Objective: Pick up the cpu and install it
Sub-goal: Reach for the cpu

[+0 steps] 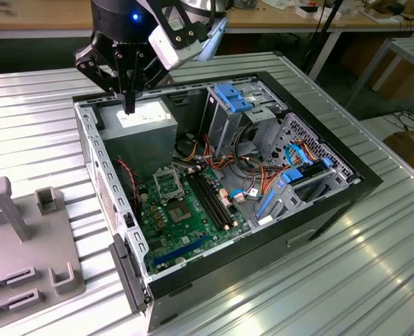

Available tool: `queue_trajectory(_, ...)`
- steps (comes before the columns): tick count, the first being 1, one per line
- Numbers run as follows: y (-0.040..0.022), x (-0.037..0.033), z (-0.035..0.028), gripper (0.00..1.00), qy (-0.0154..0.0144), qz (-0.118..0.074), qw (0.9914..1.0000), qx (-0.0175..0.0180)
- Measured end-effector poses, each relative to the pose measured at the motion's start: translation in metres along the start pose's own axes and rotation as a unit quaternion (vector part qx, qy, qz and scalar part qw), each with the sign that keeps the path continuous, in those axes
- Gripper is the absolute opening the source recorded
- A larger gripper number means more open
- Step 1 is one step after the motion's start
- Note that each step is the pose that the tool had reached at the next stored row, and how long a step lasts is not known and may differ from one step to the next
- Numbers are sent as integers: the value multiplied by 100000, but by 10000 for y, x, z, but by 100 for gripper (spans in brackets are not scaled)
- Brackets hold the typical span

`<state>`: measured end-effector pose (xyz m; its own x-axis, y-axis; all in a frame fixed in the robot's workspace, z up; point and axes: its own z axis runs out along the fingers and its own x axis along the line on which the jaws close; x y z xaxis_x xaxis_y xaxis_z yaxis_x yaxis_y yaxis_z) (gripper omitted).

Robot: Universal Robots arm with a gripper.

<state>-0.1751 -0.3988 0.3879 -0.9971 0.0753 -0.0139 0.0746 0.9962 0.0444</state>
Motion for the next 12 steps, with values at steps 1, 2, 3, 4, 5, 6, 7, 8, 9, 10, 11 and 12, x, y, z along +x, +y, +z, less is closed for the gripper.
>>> queue_trajectory(1,-1,14,2,11,34,2,100000,6)
queue_trajectory(2,-2,24,4,11,59,4,100000,6)
queue_trajectory(3,-3,32,5,11,84,4,100000,8)
queue_trajectory(4,-3,39,7,11,108,8,100000,10)
queue_trajectory(5,-4,45,8,11,131,7,100000,11)
queue_trajectory(6,-4,53,9,11,154,7,100000,14)
queue_trajectory(7,-5,61,9,11,173,10,100000,18)
queue_trajectory(8,-6,70,11,11,191,12,100000,20)
queue_trajectory(9,-6,78,12,11,208,12,100000,17)
queue_trajectory(10,-7,85,14,11,226,10,100000,15)
queue_trajectory(11,-7,90,15,11,251,9,100000,16)
queue_trajectory(12,-8,98,16,11,279,13,100000,25)
